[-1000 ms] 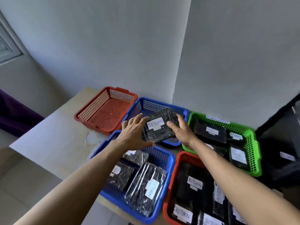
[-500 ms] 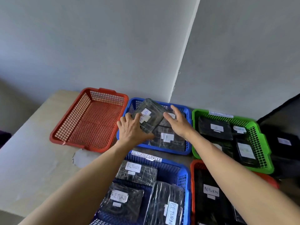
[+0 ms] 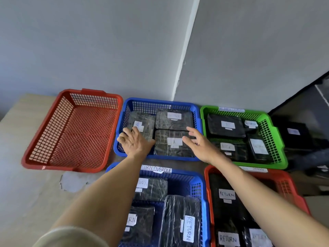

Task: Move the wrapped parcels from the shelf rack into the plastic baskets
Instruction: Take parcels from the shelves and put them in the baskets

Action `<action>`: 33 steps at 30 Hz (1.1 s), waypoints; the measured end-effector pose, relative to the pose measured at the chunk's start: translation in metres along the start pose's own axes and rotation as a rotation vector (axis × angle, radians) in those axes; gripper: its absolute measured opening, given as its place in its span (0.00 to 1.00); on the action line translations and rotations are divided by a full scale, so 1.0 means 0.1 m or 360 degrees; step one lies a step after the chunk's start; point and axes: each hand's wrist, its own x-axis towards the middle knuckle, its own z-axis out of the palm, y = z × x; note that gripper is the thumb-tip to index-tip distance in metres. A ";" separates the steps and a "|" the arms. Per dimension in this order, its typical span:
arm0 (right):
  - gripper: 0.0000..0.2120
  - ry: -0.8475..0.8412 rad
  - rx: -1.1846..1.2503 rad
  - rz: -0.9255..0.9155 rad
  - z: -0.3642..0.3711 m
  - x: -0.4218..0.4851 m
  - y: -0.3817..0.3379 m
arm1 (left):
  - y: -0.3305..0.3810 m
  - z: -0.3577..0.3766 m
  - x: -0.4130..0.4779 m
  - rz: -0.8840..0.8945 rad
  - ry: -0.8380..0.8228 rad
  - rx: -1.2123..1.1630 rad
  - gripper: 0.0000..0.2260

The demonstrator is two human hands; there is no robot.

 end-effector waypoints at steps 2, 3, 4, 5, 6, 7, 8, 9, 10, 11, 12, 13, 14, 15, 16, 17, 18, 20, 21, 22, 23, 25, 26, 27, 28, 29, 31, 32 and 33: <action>0.28 -0.0008 0.0002 0.0012 0.04 -0.01 0.02 | -0.02 0.07 -0.01 0.0042 -0.0041 0.0051 0.34; 0.28 -0.0017 -0.0013 0.0017 0.06 -0.02 0.03 | -0.03 0.11 -0.02 0.0060 -0.0059 0.0083 0.35; 0.28 -0.0026 -0.0034 0.0018 0.09 -0.03 0.03 | -0.03 0.13 -0.02 0.0073 -0.0067 0.0107 0.36; 0.29 -0.0033 -0.0058 0.0013 0.11 -0.05 0.04 | -0.04 0.13 -0.03 0.0083 -0.0064 0.0117 0.37; 0.29 -0.0039 -0.0089 0.0002 0.13 -0.07 0.04 | -0.05 0.12 -0.04 0.0104 -0.0051 0.0112 0.37; 0.29 -0.0043 -0.0131 -0.0013 0.15 -0.10 0.04 | -0.05 0.09 -0.06 0.0147 -0.0036 0.0104 0.36; 0.29 -0.0044 -0.0192 -0.0034 0.16 -0.12 0.04 | -0.04 0.06 -0.09 0.0212 -0.0024 0.0089 0.34; 0.29 -0.0037 -0.0266 -0.0059 0.17 -0.14 0.04 | -0.02 0.02 -0.12 0.0298 -0.0018 0.0058 0.32; 0.29 -0.0024 -0.0345 -0.0085 0.16 -0.16 0.04 | 0.01 -0.01 -0.17 0.0395 -0.0007 0.0009 0.30; 0.29 -0.0007 -0.0425 -0.0113 0.14 -0.19 0.04 | 0.04 -0.04 -0.23 0.0497 0.0007 -0.0060 0.29; 0.29 0.0017 -0.0507 -0.0144 0.11 -0.23 0.05 | 0.08 -0.07 -0.32 0.0599 0.0025 -0.0148 0.28; 0.30 0.0045 -0.0591 -0.0173 0.08 -0.27 0.07 | 0.11 -0.10 -0.42 0.0694 0.0034 -0.0243 0.26; 0.30 0.0076 -0.0678 -0.0200 0.03 -0.32 0.09 | 0.15 -0.14 -0.52 0.0774 0.0027 -0.0333 0.25; 0.30 0.0105 -0.0762 -0.0224 -0.01 -0.38 0.11 | 0.19 -0.16 -0.63 0.0837 0.0002 -0.0403 0.24; 0.30 0.0126 -0.0835 -0.0248 -0.06 -0.44 0.14 | 0.22 -0.18 -0.74 0.0886 -0.0034 -0.0444 0.24; 0.30 0.0131 -0.0892 -0.0268 -0.12 -0.51 0.18 | 0.25 -0.20 -0.85 0.0932 -0.0068 -0.0457 0.24; 0.30 0.0126 -0.0935 -0.0287 -0.17 -0.59 0.22 | 0.28 -0.21 -0.96 0.0973 -0.0087 -0.0458 0.24; 0.31 0.0116 -0.0988 -0.0310 -0.27 -0.75 0.31 | 0.36 -0.21 -1.17 0.1028 -0.0078 -0.0456 0.24; 0.31 0.0114 -0.0999 -0.0313 -0.33 -0.82 0.36 | 0.40 -0.21 -1.26 0.1027 -0.0072 -0.0458 0.24; 0.30 0.0113 -0.1004 -0.0317 -0.40 -0.91 0.41 | 0.46 -0.21 -1.36 0.1014 -0.0064 -0.0463 0.23; 0.30 0.0111 -0.1003 -0.0324 -0.47 -1.00 0.45 | 0.51 -0.21 -1.47 0.0995 -0.0052 -0.0469 0.23; 0.30 0.0111 -0.1003 -0.0366 -0.63 -1.17 0.55 | 0.64 -0.21 -1.66 0.0984 -0.0003 -0.0457 0.24; 0.30 0.0111 -0.1001 -0.0397 -0.71 -1.25 0.61 | 0.71 -0.21 -1.76 0.0988 0.0026 -0.0444 0.24; 0.29 0.0111 -0.0999 -0.0427 -0.80 -1.32 0.67 | 0.78 -0.21 -1.86 0.0988 0.0051 -0.0436 0.23; 0.29 0.0111 -0.1000 -0.0452 -0.91 -1.39 0.74 | 0.87 -0.21 -1.97 0.0981 0.0073 -0.0436 0.23; 0.29 0.0113 -0.0996 -0.0473 -1.01 -1.45 0.82 | 0.96 -0.21 -2.07 0.0970 0.0091 -0.0441 0.23; 0.28 0.0126 -0.0978 -0.0521 -1.22 -1.56 0.95 | 1.16 -0.21 -2.26 0.0955 0.0140 -0.0451 0.23; 0.27 0.0135 -0.0974 -0.0541 -1.31 -1.63 1.01 | 1.27 -0.21 -2.35 0.0949 0.0164 -0.0452 0.22; 0.27 0.0138 -0.0972 -0.0551 -1.41 -1.69 1.06 | 1.37 -0.20 -2.45 0.0942 0.0182 -0.0452 0.22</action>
